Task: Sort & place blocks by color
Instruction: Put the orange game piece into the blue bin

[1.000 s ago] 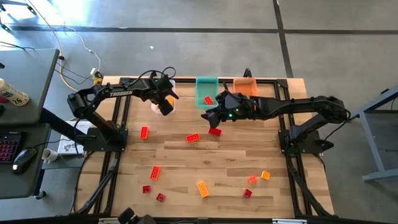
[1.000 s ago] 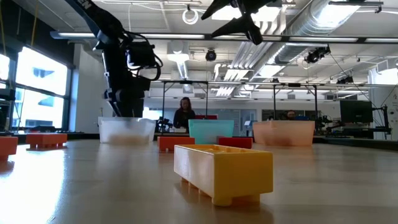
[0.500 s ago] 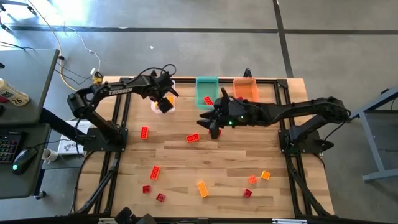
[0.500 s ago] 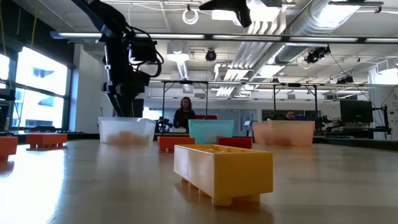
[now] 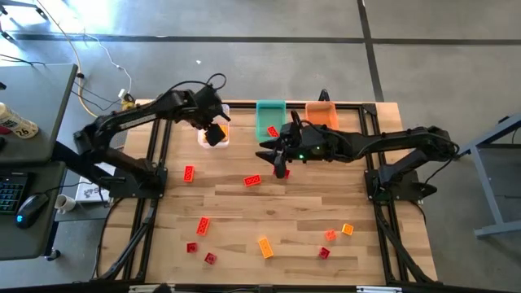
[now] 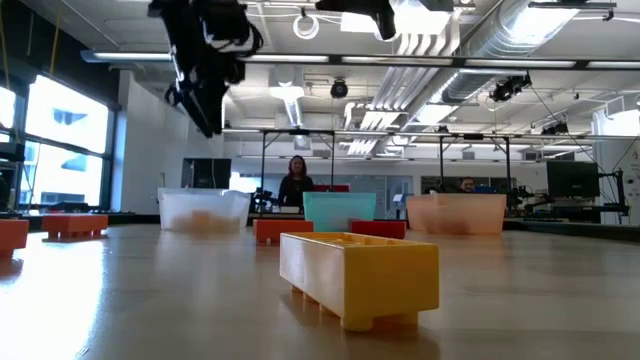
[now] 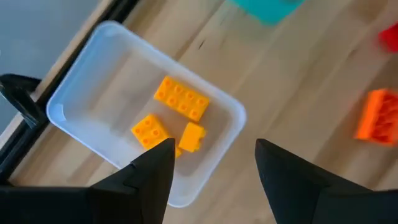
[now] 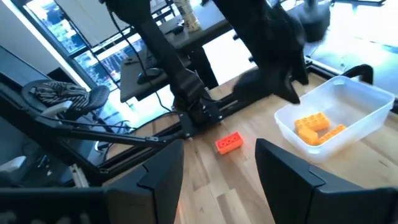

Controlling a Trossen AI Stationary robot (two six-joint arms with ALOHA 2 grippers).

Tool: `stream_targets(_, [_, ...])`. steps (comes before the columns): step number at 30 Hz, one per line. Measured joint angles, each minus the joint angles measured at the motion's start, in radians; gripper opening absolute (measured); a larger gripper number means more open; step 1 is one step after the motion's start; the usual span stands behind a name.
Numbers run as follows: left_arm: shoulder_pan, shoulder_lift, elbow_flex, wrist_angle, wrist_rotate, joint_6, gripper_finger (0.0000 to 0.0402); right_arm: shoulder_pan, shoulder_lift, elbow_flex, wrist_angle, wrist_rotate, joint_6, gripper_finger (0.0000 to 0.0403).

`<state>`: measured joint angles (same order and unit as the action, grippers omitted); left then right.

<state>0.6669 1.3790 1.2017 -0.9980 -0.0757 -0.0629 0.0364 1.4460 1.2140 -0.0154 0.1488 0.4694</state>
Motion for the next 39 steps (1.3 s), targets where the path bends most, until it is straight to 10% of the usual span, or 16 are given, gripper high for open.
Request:
stream_targets(14, [-0.135, -0.25, 0.0, -0.041, 0.157, -0.173, 0.0211, 0.106, 0.0, 0.0, -0.309, -0.064, 0.224, 0.0185])
stream_targets(39, [-0.37, -0.266, 0.0, -0.083, 0.158, -0.253, 0.0212, 0.403, 0.0, 0.0, -0.839, -0.097, 1.008, 0.0185])
